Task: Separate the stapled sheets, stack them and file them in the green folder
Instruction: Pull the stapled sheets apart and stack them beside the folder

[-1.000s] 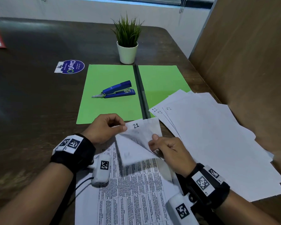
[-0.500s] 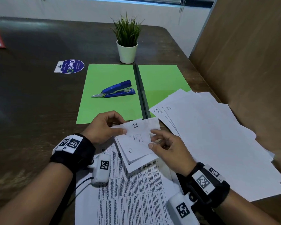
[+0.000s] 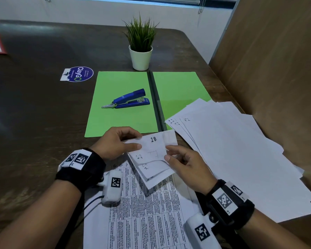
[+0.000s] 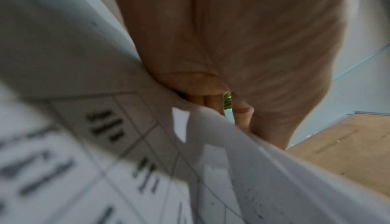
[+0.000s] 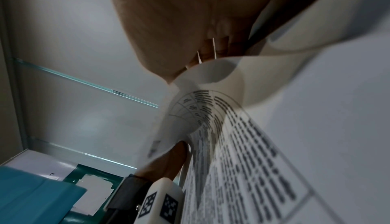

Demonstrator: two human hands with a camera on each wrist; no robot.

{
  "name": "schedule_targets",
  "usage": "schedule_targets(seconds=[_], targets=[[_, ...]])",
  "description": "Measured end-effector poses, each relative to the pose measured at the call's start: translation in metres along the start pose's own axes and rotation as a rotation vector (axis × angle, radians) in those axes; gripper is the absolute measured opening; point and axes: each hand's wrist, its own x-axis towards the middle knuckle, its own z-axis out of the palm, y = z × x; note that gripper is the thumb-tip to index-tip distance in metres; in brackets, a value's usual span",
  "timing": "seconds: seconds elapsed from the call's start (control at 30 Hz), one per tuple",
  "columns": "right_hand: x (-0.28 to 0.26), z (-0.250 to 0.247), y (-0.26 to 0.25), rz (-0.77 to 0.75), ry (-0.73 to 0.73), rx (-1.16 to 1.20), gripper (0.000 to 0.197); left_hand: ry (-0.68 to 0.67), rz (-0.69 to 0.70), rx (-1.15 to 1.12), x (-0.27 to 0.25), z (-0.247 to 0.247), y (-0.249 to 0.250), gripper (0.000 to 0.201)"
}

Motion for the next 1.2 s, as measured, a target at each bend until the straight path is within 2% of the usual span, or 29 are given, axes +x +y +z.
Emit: schedule_targets(seconds=[0.1, 0.2, 0.27, 0.4, 0.47, 0.53, 0.57, 0.6, 0.67, 0.77, 0.83, 0.93, 1.0, 1.07, 1.13, 1.2], targets=[[-0.001, 0.001, -0.005, 0.0, -0.021, 0.033, 0.042, -0.045, 0.006, -0.025, 0.002, -0.002, -0.001, 0.034], [0.001, 0.006, -0.012, 0.023, 0.003, 0.049, 0.039, -0.071, 0.02, -0.004, 0.001, -0.002, -0.002, 0.035], [0.008, 0.009, -0.024, 0.017, 0.016, -0.049, 0.035, -0.051, 0.047, 0.021, 0.0, -0.003, -0.003, 0.033], [0.021, 0.013, -0.044, -0.005, -0.07, -0.343, 0.024, -0.024, 0.089, 0.067, 0.001, -0.004, 0.0, 0.029], [0.021, 0.014, -0.05, -0.092, -0.098, -0.502, 0.038, -0.032, 0.102, 0.078, 0.0, -0.003, 0.002, 0.032], [0.017, 0.015, -0.052, -0.141, -0.12, -0.553, 0.018, -0.036, 0.102, 0.103, -0.002, -0.004, 0.003, 0.034], [0.015, 0.015, -0.055, -0.152, -0.135, -0.563, 0.015, -0.04, 0.098, 0.12, -0.002, -0.005, 0.003, 0.035], [0.013, 0.015, -0.052, -0.147, -0.142, -0.574, 0.02, -0.054, 0.087, 0.14, -0.001, -0.004, 0.003, 0.035], [0.012, 0.014, -0.05, -0.139, -0.121, -0.555, 0.024, -0.086, 0.048, 0.171, 0.001, -0.006, 0.004, 0.026], [0.012, 0.011, -0.052, -0.166, -0.096, -0.492, 0.018, -0.076, -0.012, 0.218, 0.002, -0.005, 0.007, 0.015], [0.011, 0.012, -0.054, -0.197, -0.104, -0.501, 0.033, -0.058, -0.037, 0.254, 0.001, -0.004, 0.009, 0.011], [0.012, 0.012, -0.06, -0.163, -0.098, -0.454, 0.037, -0.075, -0.104, 0.269, 0.0, -0.005, 0.012, 0.003], [0.012, 0.006, -0.066, -0.131, -0.069, -0.387, 0.042, -0.094, -0.124, 0.283, -0.001, -0.007, 0.014, 0.006], [0.016, -0.007, -0.068, -0.125, 0.026, -0.29, 0.035, -0.094, -0.126, 0.292, 0.0, -0.009, 0.015, 0.013], [0.02, -0.024, -0.067, -0.137, 0.15, -0.16, 0.024, -0.094, -0.124, 0.297, 0.0, -0.01, 0.015, 0.009], [0.02, -0.038, -0.058, -0.09, 0.165, -0.094, 0.016, -0.095, -0.124, 0.293, -0.001, -0.01, 0.014, 0.007]])
